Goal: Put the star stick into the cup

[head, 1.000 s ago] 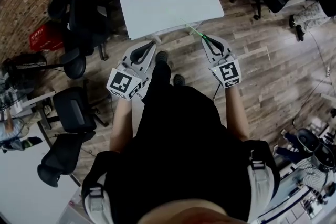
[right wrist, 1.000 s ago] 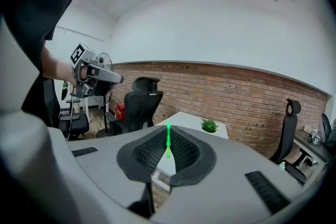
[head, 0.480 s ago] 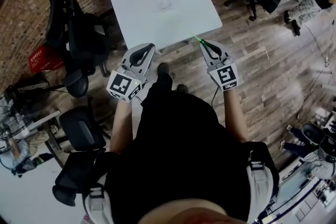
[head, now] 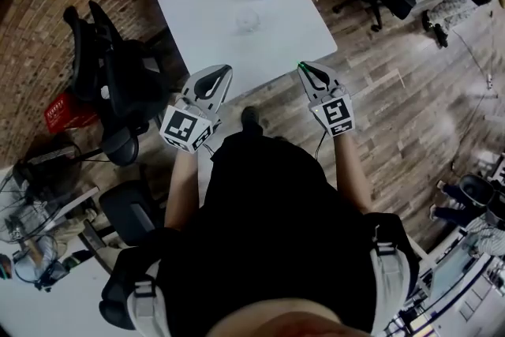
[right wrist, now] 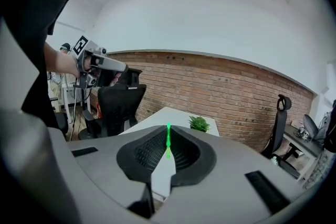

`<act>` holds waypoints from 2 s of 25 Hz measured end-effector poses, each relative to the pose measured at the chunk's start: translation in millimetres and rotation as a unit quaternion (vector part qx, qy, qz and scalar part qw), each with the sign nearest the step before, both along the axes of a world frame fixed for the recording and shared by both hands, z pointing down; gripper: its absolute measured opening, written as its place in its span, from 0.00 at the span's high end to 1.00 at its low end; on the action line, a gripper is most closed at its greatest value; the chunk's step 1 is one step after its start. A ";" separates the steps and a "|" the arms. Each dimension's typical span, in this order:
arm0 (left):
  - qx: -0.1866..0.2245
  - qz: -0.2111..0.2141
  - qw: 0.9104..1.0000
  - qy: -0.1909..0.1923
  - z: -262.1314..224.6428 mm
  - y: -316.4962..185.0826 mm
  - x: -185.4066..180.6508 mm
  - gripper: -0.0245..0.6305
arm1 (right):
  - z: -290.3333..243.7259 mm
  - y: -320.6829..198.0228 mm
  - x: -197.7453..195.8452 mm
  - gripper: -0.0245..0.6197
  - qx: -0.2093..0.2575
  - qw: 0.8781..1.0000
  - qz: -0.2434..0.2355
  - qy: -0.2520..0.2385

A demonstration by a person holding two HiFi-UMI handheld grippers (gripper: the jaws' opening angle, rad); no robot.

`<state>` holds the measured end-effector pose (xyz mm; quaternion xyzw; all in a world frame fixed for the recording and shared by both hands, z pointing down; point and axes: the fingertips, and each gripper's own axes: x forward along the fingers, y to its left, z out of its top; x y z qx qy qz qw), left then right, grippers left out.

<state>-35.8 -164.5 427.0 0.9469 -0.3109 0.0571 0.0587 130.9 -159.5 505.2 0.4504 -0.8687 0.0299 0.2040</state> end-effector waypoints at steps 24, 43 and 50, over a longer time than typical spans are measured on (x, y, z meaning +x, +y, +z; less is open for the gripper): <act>-0.005 0.020 1.000 0.000 15.3 -66.0 -61.0 0.93 | 48.7 -49.6 -46.7 0.94 -0.021 0.997 0.032 0.062; -0.014 -0.001 1.000 -0.012 20.8 -81.8 -42.2 0.93 | 73.8 -80.9 -37.3 0.94 -0.026 0.995 -0.018 0.090; -0.020 -0.030 0.999 -0.012 22.4 -92.5 -49.6 0.93 | 80.0 -101.0 -40.4 0.94 -0.033 0.994 -0.036 0.099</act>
